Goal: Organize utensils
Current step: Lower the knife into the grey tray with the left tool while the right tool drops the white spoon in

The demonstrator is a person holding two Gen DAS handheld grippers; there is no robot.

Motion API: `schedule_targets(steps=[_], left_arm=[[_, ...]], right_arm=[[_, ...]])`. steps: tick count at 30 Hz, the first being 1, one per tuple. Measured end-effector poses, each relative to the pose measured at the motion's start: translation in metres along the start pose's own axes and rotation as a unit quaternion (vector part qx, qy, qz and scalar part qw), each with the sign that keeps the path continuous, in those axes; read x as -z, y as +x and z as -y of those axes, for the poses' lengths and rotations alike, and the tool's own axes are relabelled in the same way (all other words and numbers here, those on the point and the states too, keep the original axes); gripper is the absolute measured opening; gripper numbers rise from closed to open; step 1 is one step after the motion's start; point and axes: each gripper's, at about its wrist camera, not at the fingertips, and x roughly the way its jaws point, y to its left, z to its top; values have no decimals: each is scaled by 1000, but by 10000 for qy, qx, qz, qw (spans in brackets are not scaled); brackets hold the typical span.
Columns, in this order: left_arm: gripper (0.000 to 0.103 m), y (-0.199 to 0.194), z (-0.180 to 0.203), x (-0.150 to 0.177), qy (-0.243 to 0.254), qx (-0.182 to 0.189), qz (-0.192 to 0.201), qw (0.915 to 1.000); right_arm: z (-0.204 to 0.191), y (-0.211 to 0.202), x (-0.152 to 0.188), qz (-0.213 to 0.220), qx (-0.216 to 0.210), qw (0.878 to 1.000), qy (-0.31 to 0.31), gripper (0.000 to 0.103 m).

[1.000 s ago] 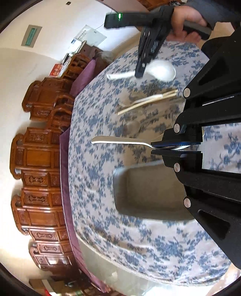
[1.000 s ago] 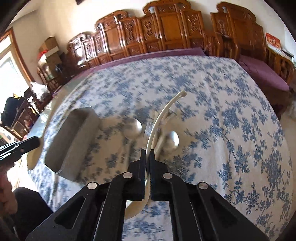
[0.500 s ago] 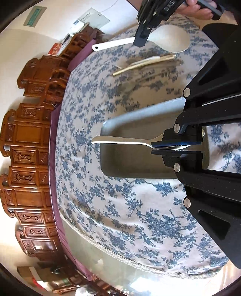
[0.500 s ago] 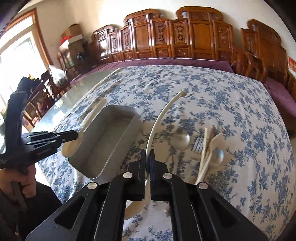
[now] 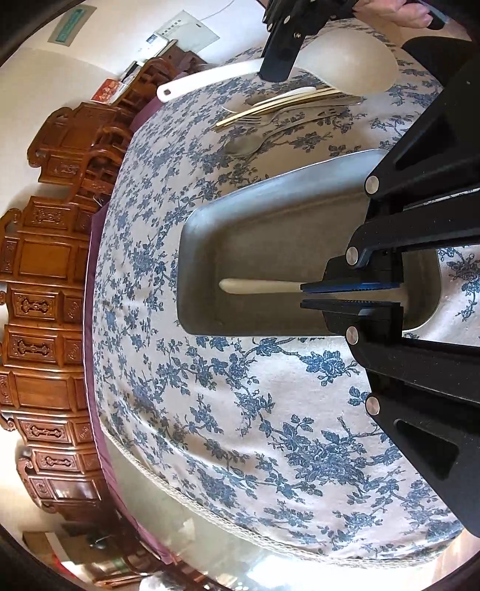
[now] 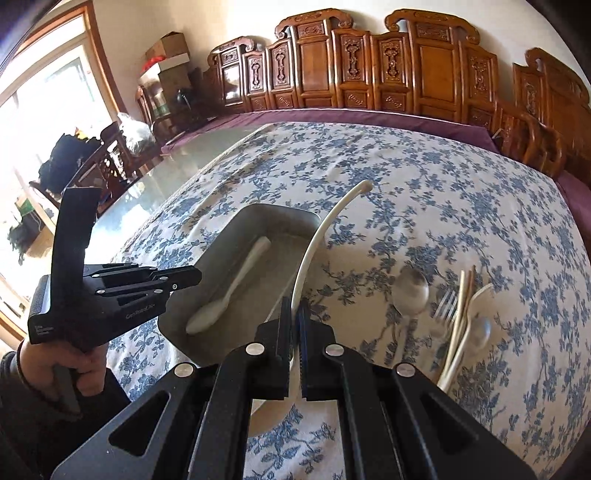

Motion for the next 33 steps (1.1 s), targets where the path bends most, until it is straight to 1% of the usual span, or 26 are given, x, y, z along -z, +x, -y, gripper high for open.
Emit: schedule_targets(steps=[5,7,11,15,17,21,23,27,30,33], left_arm=[[2,-8,-12,-3,-120,124,141,9998],[2,-14,-19,-3,-128,81,241,9996],[3,-18,-31,-4,-156,-7,317,9994],[3,-20,-41,-4,-214,-74,356,9991],[3,-20,-45,-5,-254,-68,369,9990],[3,-24,-49,-5,-296,-53,420,9987],[3,-24,-49,-5,-303,-46,441,9986],[4,-26,-48,-6,-297,-26,475,9984],[4,-27,-44,-5,-310,45,498,9983],[5,-32,-37,-6,-266,36,595,9979]], right_arm=[[-13,11,-14,-8,-54,9999,-127,5],[-19,19,-21,-18,-123,9998,-136,5],[-32,38,-32,-65,-208,9996,-204,5],[-45,72,-36,-290,-197,9989,-315,5],[-51,91,-34,-488,-162,9980,-362,5],[-61,112,-26,-740,-154,9959,-489,5],[-63,118,-24,-833,-162,9950,-527,5],[-63,119,-22,-843,-128,9951,-502,11],[-59,116,-23,-802,-167,9956,-459,11],[-56,110,-27,-737,-171,9962,-435,11]])
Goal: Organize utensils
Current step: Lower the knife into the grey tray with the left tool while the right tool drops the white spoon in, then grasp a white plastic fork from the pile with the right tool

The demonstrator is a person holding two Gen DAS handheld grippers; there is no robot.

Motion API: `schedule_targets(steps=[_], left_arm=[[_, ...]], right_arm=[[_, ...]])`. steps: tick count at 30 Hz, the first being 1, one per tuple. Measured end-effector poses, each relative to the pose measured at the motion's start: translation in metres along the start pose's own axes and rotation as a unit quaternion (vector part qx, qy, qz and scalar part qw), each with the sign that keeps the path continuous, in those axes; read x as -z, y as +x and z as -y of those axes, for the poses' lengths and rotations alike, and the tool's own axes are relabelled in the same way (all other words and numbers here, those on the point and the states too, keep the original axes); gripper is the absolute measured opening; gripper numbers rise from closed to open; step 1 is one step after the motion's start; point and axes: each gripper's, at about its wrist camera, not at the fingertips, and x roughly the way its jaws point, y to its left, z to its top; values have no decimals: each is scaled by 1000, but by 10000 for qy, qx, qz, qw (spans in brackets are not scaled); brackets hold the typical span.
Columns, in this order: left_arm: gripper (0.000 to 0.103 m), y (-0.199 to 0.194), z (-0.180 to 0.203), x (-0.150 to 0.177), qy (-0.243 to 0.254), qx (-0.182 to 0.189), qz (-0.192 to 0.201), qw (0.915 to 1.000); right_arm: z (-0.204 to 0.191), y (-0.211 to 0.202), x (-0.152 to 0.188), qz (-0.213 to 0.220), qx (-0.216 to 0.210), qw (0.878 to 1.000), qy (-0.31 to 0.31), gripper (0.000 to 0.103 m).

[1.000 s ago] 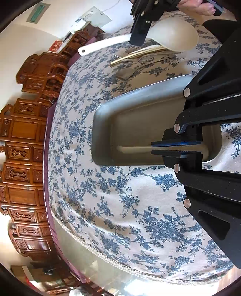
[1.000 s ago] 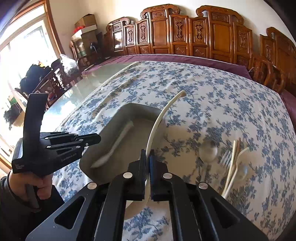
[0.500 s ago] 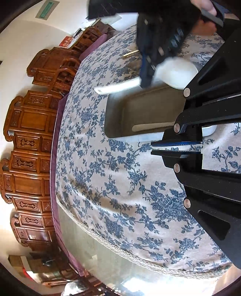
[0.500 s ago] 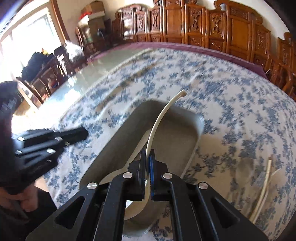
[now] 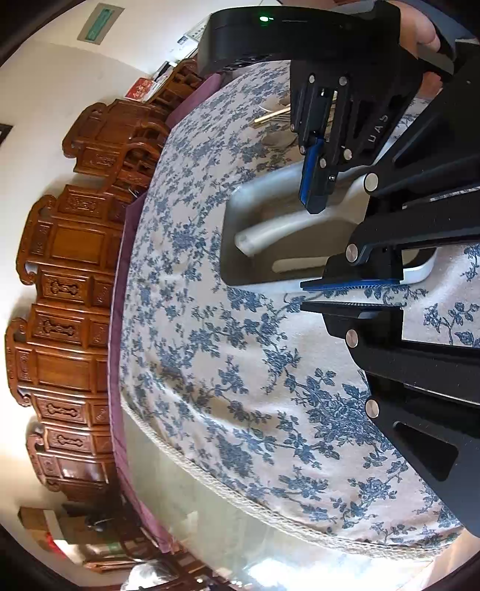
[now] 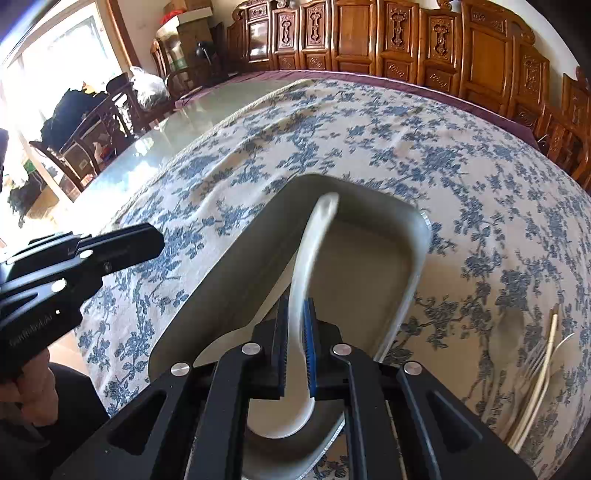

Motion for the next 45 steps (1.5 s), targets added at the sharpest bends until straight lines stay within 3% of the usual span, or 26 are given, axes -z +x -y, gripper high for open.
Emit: schedule_targets(steps=[6,9,15,17,18,19,22,32,38,45], left_arm=[[10,-9,20,-1,126,117,115,9998],[15,-14,31,0,182,234,147,9995],[36,-17,62,0,301,444,187,9984],[42,-16,72,1,319,512,179,9980],[52,-15,76,3,322,522,188,9979],[58,-15,79,3,332,525,194,9979],[65,-12,94,7,439,485,169,9977],[68,-1,131,24,735,589,40,9955],[68,2,148,32,957,681,-49,9931],[68,6,159,38,1173,642,-99,9910]], right_arm=[[22,-43,2,330,17,9992,215,11],[41,-73,14,563,257,9977,275,11],[101,-105,53,583,1029,9907,675,12],[122,-107,68,490,1327,9871,751,22],[130,-106,74,440,1416,9858,791,29],[136,-104,79,401,1484,9847,826,29],[153,-96,95,235,1595,9822,964,29],[172,-59,114,-253,1629,9777,1304,29],[184,-70,125,-162,1384,9760,1673,11],[193,-84,131,-18,1390,9734,1823,10]])
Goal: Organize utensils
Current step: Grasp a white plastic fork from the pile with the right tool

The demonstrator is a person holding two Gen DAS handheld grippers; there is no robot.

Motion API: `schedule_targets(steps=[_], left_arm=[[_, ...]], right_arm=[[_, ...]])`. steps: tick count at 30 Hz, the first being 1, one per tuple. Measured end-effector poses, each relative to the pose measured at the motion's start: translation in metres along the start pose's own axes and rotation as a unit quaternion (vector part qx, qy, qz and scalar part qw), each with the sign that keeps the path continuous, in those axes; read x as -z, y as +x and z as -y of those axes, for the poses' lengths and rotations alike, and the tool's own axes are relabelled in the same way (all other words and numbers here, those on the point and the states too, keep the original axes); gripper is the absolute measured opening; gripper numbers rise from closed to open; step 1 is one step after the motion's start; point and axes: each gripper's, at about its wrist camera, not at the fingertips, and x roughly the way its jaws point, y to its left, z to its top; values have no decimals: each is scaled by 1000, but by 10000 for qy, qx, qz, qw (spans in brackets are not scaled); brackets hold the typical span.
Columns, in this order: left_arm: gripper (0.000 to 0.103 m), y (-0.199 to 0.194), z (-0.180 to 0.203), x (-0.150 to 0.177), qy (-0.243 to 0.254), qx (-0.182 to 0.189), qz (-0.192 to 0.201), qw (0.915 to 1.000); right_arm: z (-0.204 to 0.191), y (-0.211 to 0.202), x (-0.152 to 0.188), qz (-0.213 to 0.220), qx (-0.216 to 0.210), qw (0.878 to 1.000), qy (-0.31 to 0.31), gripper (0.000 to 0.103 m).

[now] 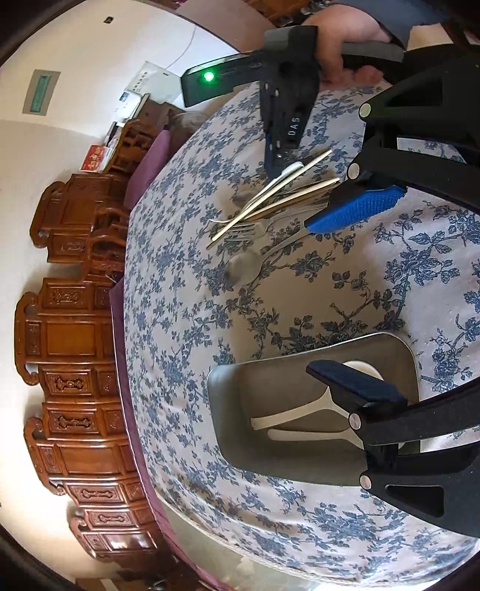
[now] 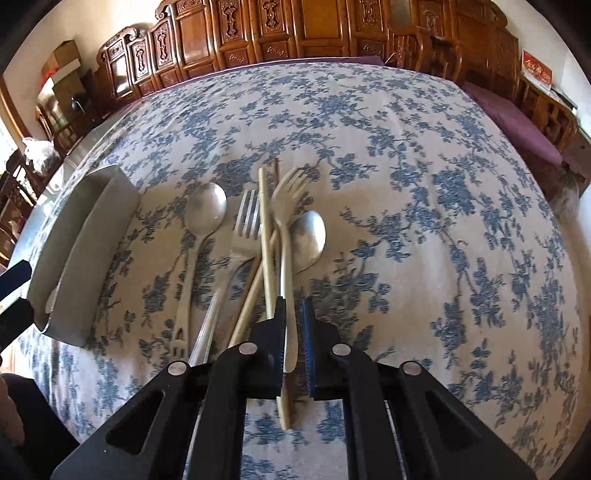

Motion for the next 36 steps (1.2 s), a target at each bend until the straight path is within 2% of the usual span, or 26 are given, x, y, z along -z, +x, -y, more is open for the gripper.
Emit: schedule_targets(steps=[11,20,24,29,30,36], left_arm=[[68,9,11,4,161,-10,-110,9998],[68,12,14,5,199,4,-166,9997],[68,15,17,7,253,-24,-208,9995],[68,17,19,9,281,-46,-236,9993],[68,17,19,9,280,-38,-240,9993],[68,18,24,10,313,-47,-277,9991]], right_arm=[[2,13,-18,-35,72,10000,-31,10],[-2,13,-20,-56,-202,9998,-66,11],[-5,23,-17,-229,49,9996,-180,11],[-1,24,-15,-262,71,9995,-161,10],[-1,22,-14,-236,57,9995,-198,5],[1,-3,-11,119,44,9993,-341,4]])
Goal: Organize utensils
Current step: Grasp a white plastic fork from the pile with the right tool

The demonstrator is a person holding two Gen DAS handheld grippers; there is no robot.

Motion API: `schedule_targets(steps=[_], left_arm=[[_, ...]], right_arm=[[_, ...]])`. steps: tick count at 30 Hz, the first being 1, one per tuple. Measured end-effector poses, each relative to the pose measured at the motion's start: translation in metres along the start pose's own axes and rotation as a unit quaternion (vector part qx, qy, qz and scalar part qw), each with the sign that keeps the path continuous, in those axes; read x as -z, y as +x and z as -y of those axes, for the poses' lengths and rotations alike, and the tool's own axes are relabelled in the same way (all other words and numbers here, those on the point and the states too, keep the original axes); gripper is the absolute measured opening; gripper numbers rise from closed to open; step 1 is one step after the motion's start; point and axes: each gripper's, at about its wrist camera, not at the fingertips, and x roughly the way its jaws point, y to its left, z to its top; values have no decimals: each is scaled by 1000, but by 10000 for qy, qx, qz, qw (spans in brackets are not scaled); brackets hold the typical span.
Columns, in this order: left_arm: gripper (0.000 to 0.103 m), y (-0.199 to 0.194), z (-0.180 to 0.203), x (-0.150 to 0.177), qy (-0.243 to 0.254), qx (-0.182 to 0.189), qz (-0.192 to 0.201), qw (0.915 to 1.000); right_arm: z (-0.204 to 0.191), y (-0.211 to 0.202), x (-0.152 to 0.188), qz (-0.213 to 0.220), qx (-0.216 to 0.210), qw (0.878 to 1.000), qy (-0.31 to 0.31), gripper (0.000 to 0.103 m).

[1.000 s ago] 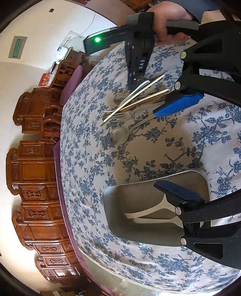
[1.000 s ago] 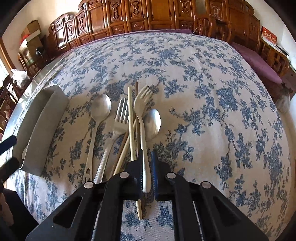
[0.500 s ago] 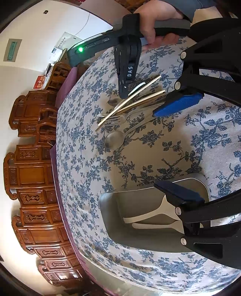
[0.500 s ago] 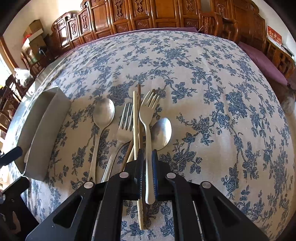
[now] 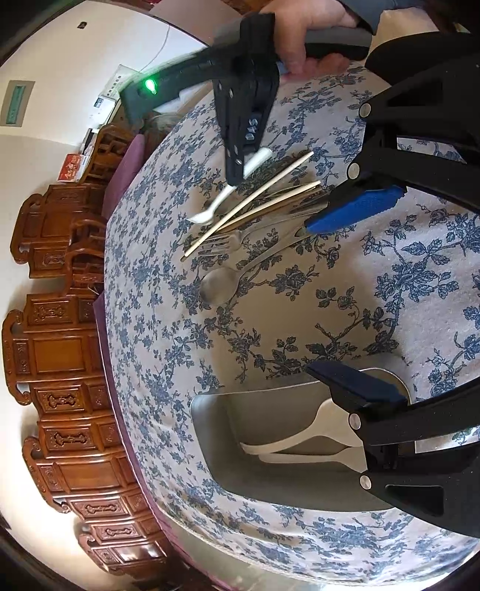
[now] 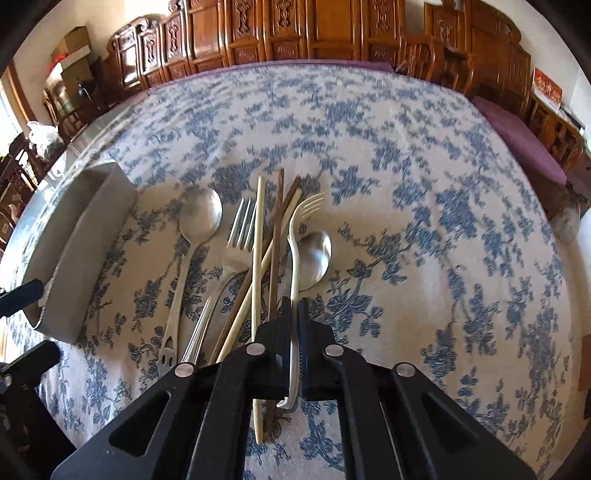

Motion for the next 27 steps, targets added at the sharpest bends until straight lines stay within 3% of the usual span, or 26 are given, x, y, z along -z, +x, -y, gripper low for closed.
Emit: schedule_targets(steps=[12,19,27], left_arm=[[68,8,25,-17,70,-116,-86,9999],[54,49,40,-38,118,-235,-418,9988],[36,110,33,-55,-336,-296,-926,9947]], right_arm=[[24,-56,26,414,-366,9985,-60,4],[52,-60,49,455,-414,9980,152,5],[77,-45,62,343,-397,9977,431,5]])
